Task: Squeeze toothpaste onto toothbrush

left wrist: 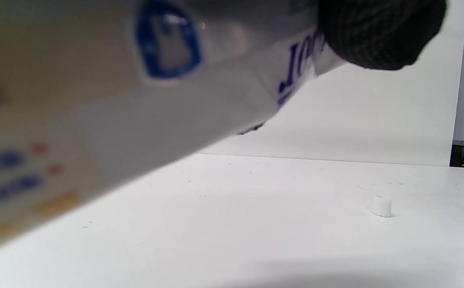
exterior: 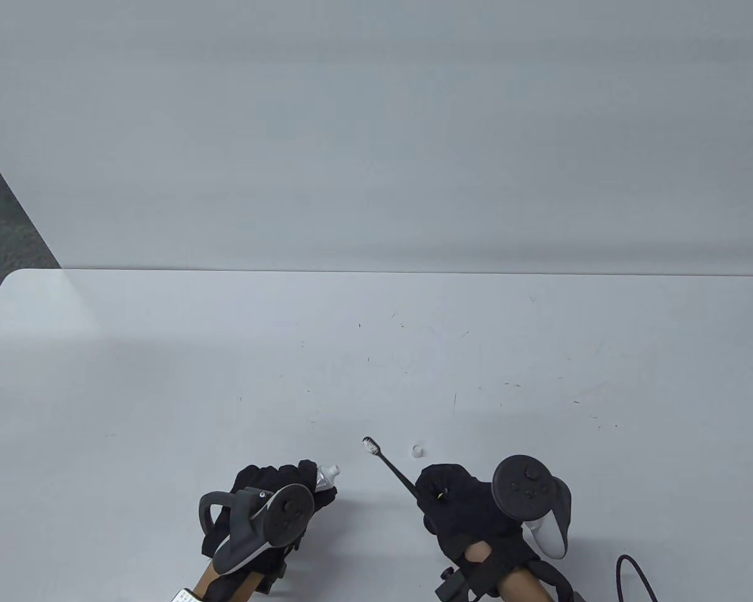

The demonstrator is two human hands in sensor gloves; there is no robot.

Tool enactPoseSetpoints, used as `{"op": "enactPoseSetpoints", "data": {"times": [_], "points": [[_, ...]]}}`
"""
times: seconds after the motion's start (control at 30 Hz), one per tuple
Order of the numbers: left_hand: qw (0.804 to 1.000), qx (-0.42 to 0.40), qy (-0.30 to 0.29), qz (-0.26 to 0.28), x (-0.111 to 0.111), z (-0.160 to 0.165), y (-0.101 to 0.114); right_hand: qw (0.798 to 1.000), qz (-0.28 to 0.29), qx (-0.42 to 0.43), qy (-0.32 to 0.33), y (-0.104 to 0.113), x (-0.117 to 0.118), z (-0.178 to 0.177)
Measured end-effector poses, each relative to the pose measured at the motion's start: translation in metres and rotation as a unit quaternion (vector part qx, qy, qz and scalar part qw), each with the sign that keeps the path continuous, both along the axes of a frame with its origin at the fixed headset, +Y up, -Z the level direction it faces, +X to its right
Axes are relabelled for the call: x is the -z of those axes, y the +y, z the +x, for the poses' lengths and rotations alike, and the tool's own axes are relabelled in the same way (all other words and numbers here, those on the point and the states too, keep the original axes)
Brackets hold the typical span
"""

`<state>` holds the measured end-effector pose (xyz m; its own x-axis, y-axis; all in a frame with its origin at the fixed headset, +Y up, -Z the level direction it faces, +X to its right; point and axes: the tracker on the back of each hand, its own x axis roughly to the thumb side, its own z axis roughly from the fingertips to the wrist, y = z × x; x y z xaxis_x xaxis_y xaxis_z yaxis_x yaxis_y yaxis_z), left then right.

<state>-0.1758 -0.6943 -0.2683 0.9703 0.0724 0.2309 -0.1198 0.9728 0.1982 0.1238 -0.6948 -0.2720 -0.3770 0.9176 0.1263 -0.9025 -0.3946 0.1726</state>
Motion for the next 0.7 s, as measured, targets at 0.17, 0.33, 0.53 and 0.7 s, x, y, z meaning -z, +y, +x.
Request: {"op": "enactPoseSetpoints", "data": {"times": [0.17,0.33,0.53,0.7], "points": [[1.0,-0.006,0.001,-0.003,0.001,-0.001,0.0,0.991,-0.008,0.078,-0.112,-0.005,0.009,0.038],[1.0,-0.013,-0.002,-0.008,0.001,-0.002,-0.001,0.979,0.011,0.057,-0.195,-0.009,0.013,0.061],[1.0,-0.017,-0.002,-0.008,0.001,-0.002,-0.001,0.973,0.012,-0.028,-0.228,-0.02,0.019,0.069],[1.0,-0.02,-0.003,-0.009,0.001,-0.003,-0.002,0.968,-0.037,-0.11,-0.221,-0.039,0.03,0.071]]}}
